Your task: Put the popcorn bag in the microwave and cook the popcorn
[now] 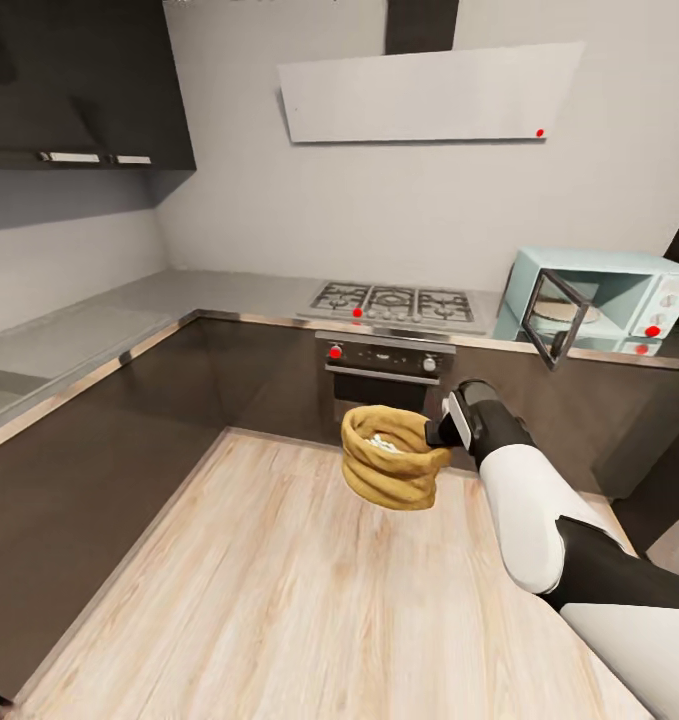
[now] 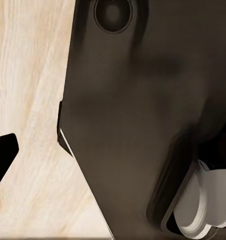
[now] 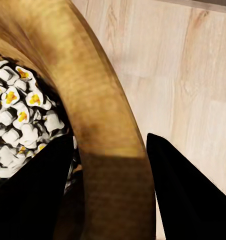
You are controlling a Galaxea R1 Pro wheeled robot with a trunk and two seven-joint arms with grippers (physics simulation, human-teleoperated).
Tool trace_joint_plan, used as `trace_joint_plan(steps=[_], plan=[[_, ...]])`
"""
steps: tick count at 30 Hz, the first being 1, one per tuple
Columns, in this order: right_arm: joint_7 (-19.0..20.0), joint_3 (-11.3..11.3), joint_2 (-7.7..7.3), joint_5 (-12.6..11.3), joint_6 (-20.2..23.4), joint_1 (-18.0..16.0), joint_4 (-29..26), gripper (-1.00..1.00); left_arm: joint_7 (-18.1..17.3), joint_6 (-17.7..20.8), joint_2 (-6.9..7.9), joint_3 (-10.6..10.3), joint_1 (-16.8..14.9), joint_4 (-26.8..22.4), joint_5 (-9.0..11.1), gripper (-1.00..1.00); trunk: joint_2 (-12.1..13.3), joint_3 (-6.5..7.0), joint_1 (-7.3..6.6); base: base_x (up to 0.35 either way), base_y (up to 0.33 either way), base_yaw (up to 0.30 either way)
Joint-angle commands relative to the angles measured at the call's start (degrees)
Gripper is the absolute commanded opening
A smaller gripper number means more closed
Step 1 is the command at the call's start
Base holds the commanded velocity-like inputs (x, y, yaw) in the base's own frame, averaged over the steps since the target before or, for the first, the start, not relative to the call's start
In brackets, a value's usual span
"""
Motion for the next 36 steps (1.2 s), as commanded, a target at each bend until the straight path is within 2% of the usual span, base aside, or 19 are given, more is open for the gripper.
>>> trace_joint_plan(steps=[1,7,13,27,28,31,34,36], plan=[[0.2,-0.4,0.11,0.4,0.1,0.0,-0.1,-1.0,0.1,-0.1,-0.02,0.1,0.0,-0.1,0.3,1.0,0.0,-0.05,-0.03,-0.345,0.0,0.0],[0.2,-0.4,0.08,0.4,0.2,0.0,-0.1,-1.0,0.1,-0.1,0.02,0.1,0.0,-0.1,0.3,1.0,0.0,-0.05,-0.03,-0.329,0.0,0.0],[-0.3,-0.4,0.08,0.5,0.7,0.0,-0.1,-1.0,0.1,-0.1,0.04,0.0,0.0,-0.1,0.3,1.0,0.0,-0.03,-0.03,-0.035,0.0,-0.023],[-0.4,-0.6,-0.12,0.6,1.1,0.0,-0.5,-1.0,0.1,-0.1,0.13,0.0,0.0,-0.1,0.3,1.0,0.0,0.45,-0.03,0.0,0.0,-0.235],[-0.4,-0.6,-0.63,0.6,1.1,0.0,-0.6,-1.0,0.1,-0.1,0.13,0.0,0.0,-0.1,0.3,1.0,0.0,0.49,-0.03,0.0,0.0,-0.263],[-0.3,-0.6,-3.44,0.5,1.2,0.0,-0.7,-1.0,0.1,-0.1,0.13,0.0,0.0,-0.1,0.3,1.0,0.0,0.61,-0.03,0.0,0.0,-0.267],[-0.2,-0.6,-4.79,0.5,1.2,0.0,-0.7,-1.0,0.1,-0.1,0.13,0.0,0.0,-0.1,0.3,1.0,0.0,0.72,-0.03,0.0,0.0,-0.268],[-0.1,-0.6,-4.97,0.5,1.2,0.0,-0.7,-1.0,0.1,-0.1,0.13,0.0,0.0,-0.1,0.3,1.0,0.0,0.8,-0.03,0.0,0.0,-0.268]])
